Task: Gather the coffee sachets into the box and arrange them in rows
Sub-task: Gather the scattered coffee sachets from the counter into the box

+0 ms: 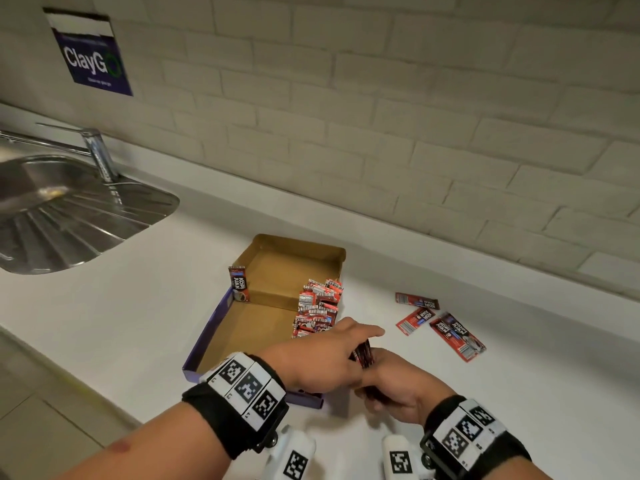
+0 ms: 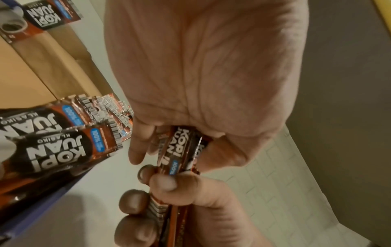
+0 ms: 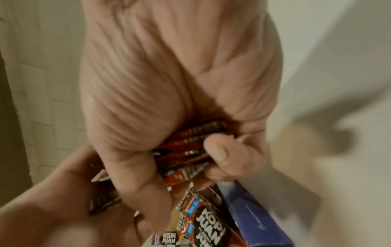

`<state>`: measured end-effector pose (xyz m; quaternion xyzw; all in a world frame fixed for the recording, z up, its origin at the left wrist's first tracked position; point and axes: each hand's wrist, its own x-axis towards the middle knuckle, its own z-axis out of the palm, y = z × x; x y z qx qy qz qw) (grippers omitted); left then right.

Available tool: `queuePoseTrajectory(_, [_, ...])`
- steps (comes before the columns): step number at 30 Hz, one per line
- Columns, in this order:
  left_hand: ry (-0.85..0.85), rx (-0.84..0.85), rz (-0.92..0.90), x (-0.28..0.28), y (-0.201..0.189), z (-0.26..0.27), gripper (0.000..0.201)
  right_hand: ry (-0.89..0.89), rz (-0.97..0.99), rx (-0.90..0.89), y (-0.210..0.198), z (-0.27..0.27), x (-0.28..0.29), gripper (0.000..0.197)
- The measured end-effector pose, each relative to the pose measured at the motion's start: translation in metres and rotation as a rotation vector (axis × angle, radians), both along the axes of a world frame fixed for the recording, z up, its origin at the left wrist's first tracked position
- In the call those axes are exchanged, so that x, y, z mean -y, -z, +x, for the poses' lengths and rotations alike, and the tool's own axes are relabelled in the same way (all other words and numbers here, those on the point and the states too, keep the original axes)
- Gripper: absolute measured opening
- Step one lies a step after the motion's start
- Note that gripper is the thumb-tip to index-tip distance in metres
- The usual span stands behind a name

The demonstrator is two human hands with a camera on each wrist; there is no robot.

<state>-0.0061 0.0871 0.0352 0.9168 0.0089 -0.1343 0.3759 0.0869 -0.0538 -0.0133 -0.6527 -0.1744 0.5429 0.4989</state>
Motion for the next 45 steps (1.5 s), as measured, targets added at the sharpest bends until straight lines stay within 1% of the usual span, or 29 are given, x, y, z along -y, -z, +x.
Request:
queuePoseTrajectory(2, [0.027, -0.014, 0.047, -0.006, -0.003, -0.002, 0.074, 0.046, 0.049, -0.037, 0.004, -0.002, -0.003, 0.024])
queuePoseTrajectory(4, [0.052, -0.006, 0.101, -0.015, -0.007, -0.002, 0.072, 0.024, 0.071, -0.031, 0.005, -0.004, -0.006, 0.023])
queuePoseTrajectory(6, [0.065, 0.042, 0.132, -0.026, -0.012, -0.002, 0.062, -0.017, 0.053, 0.028, 0.003, -0.004, -0.011, 0.021])
queuePoseTrajectory(8, [-0.007, 0.102, 0.082, -0.036, -0.015, -0.001, 0.047, -0.014, 0.051, 0.064, -0.001, -0.002, -0.016, 0.022])
queuePoseTrajectory(10, [-0.124, 0.154, -0.056, -0.046, -0.014, -0.001, 0.039, 0.004, 0.078, 0.056, -0.007, 0.001, -0.02, 0.028])
queuePoseTrajectory(11, [-0.172, 0.157, -0.172, -0.049, -0.012, -0.001, 0.037, 0.007, 0.092, 0.051, -0.009, 0.001, -0.022, 0.031])
queuePoseTrajectory(13, [-0.24, 0.106, -0.445, -0.053, -0.007, -0.004, 0.037, -0.008, 0.118, 0.039, -0.012, 0.001, -0.027, 0.034])
queuePoseTrajectory(15, [-0.262, 0.071, -0.619, -0.057, -0.002, -0.009, 0.037, -0.037, 0.142, 0.01, -0.014, -0.003, -0.031, 0.033])
queuePoseTrajectory(19, [-0.279, 0.139, -0.749, -0.067, 0.008, -0.02, 0.025, -0.078, 0.226, -0.055, -0.015, -0.014, -0.04, 0.032])
queuePoseTrajectory(22, [-0.383, 0.201, -0.796, -0.084, 0.009, -0.032, 0.023, -0.033, 0.217, -0.046, -0.015, -0.015, -0.045, 0.046])
queuePoseTrajectory(23, [-0.423, 0.228, -0.787, -0.092, 0.009, -0.036, 0.021, -0.011, 0.201, -0.026, -0.015, -0.013, -0.045, 0.048])
queuePoseTrajectory(24, [-0.466, 0.257, -0.76, -0.101, 0.008, -0.039, 0.02, 0.017, 0.187, 0.001, -0.016, -0.01, -0.044, 0.047])
queuePoseTrajectory(26, [-0.55, 0.294, -0.65, -0.117, 0.006, -0.046, 0.019, 0.109, 0.151, 0.06, -0.016, -0.003, -0.039, 0.035])
queuePoseTrajectory(28, [-0.591, 0.26, -0.507, -0.129, 0.007, -0.052, 0.016, 0.207, 0.093, 0.144, -0.013, 0.004, -0.034, 0.026])
queuePoseTrajectory(29, [-0.582, 0.217, -0.438, -0.133, 0.008, -0.055, 0.016, 0.231, 0.055, 0.204, -0.01, 0.007, -0.032, 0.024])
queuePoseTrajectory(31, [-0.529, 0.125, -0.315, -0.135, 0.012, -0.058, 0.015, 0.216, -0.039, 0.357, -0.004, 0.01, -0.031, 0.02])
queuePoseTrajectory(33, [-0.464, 0.064, -0.178, -0.134, 0.016, -0.057, 0.015, 0.144, -0.112, 0.489, 0.001, 0.008, -0.032, 0.019])
queuePoseTrajectory(35, [-0.404, 0.026, -0.044, -0.132, 0.019, -0.052, 0.016, 0.072, -0.142, 0.566, 0.005, 0.005, -0.036, 0.019])
queuePoseTrajectory(38, [-0.334, -0.061, 0.066, -0.129, 0.022, -0.045, 0.015, 0.037, -0.144, 0.613, 0.008, 0.004, -0.043, 0.024])
queuePoseTrajectory(41, [-0.303, -0.112, 0.109, -0.125, 0.03, -0.037, 0.019, 0.021, -0.174, 0.652, 0.004, 0.004, -0.049, 0.037])
queuePoseTrajectory(43, [-0.326, -0.117, 0.098, -0.12, 0.037, -0.031, 0.02, -0.017, -0.191, 0.695, 0.002, 0.001, -0.054, 0.05])
queuePoseTrajectory(45, [-0.382, -0.135, -0.016, -0.112, 0.045, -0.027, 0.023, -0.046, -0.205, 0.769, 0.007, -0.001, -0.059, 0.067])
